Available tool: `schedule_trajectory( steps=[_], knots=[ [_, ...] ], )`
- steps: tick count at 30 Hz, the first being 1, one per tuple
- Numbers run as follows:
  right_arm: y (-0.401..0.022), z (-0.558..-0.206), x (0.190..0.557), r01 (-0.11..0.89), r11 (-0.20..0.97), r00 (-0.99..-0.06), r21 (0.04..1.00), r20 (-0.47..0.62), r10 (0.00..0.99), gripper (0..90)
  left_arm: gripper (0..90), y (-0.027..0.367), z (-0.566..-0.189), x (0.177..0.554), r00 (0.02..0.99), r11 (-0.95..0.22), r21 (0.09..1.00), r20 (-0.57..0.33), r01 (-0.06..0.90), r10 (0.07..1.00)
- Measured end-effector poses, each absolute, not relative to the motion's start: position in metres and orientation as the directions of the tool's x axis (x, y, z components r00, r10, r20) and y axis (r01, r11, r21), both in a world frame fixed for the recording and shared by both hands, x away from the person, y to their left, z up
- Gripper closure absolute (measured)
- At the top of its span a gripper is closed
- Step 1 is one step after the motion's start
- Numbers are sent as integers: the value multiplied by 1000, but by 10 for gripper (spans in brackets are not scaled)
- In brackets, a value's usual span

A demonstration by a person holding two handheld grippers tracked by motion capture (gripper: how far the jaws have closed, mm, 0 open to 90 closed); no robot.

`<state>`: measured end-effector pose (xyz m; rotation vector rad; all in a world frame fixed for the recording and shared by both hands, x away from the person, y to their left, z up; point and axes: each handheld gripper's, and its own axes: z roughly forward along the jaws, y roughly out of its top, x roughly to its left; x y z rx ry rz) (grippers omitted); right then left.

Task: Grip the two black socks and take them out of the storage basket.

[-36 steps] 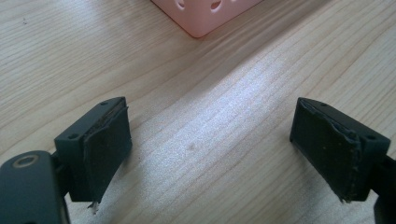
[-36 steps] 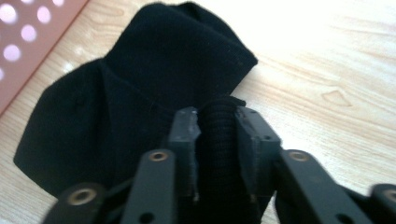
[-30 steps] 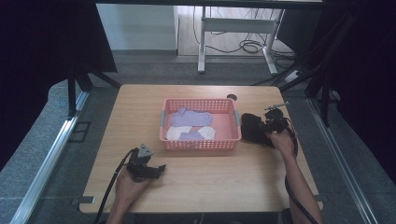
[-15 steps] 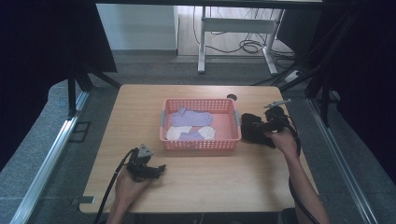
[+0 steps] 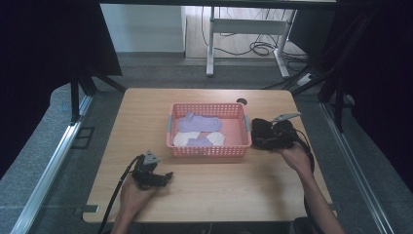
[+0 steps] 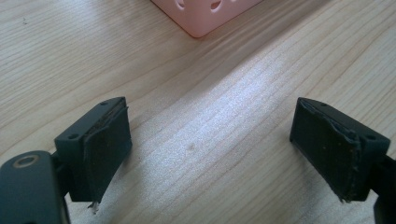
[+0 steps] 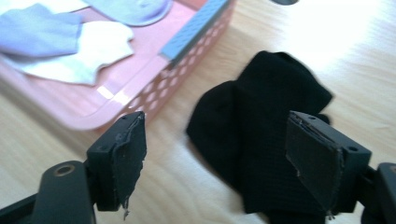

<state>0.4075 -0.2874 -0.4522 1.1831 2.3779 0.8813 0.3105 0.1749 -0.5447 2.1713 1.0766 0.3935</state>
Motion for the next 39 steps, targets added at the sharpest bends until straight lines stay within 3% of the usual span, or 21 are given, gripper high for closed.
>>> schedule_trajectory(
  steps=[16,29,39],
  knots=[
    [-268,-483,367,575,501,-656,647,-1,754,169,124,175,-545,310,613,-432,685,-27,587,790],
    [-249,-528,349,539,589,-728,602,-20,686,137,124,175,-545,311,615,-435,685,-24,585,788],
    [-249,-535,346,522,559,-729,645,-4,685,104,123,175,-545,311,616,-436,685,-24,584,788]
  ],
)
